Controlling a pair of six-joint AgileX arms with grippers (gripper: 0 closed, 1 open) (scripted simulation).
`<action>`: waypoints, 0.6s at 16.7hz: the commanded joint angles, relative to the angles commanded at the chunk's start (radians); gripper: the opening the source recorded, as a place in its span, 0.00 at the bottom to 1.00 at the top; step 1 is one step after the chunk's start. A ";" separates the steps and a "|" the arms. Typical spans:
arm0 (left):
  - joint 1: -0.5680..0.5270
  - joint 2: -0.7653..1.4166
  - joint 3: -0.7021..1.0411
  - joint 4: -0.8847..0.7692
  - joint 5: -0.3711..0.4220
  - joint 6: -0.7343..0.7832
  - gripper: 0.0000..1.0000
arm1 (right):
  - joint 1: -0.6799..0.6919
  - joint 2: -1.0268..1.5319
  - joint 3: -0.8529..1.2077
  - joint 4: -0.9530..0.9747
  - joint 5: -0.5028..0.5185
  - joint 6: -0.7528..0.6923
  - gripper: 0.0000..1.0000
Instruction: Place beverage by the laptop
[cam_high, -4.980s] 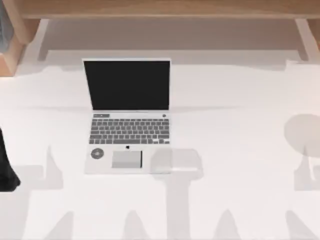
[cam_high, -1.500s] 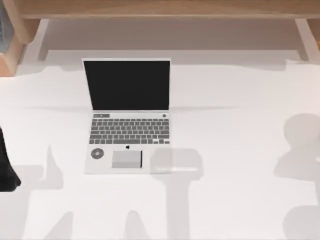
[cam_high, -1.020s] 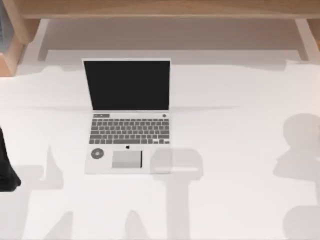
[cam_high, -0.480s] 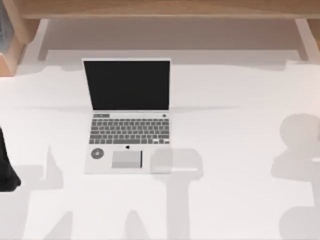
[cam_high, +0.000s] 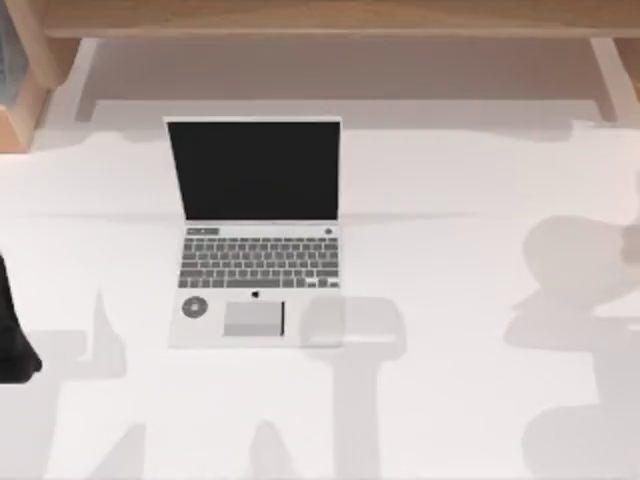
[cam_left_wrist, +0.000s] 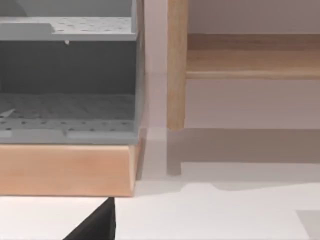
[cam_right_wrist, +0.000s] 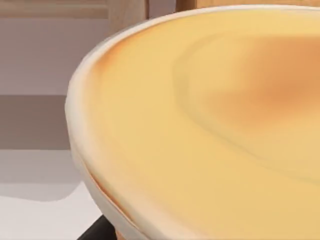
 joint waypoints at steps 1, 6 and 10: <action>0.000 0.000 0.000 0.000 0.000 0.000 1.00 | 0.035 -0.004 0.020 0.000 0.035 0.014 0.00; 0.000 0.000 0.000 0.000 0.000 0.000 1.00 | 0.293 0.003 0.130 -0.070 0.298 0.110 0.00; 0.000 0.000 0.000 0.000 0.000 0.000 1.00 | 0.563 0.016 0.218 -0.189 0.566 0.195 0.00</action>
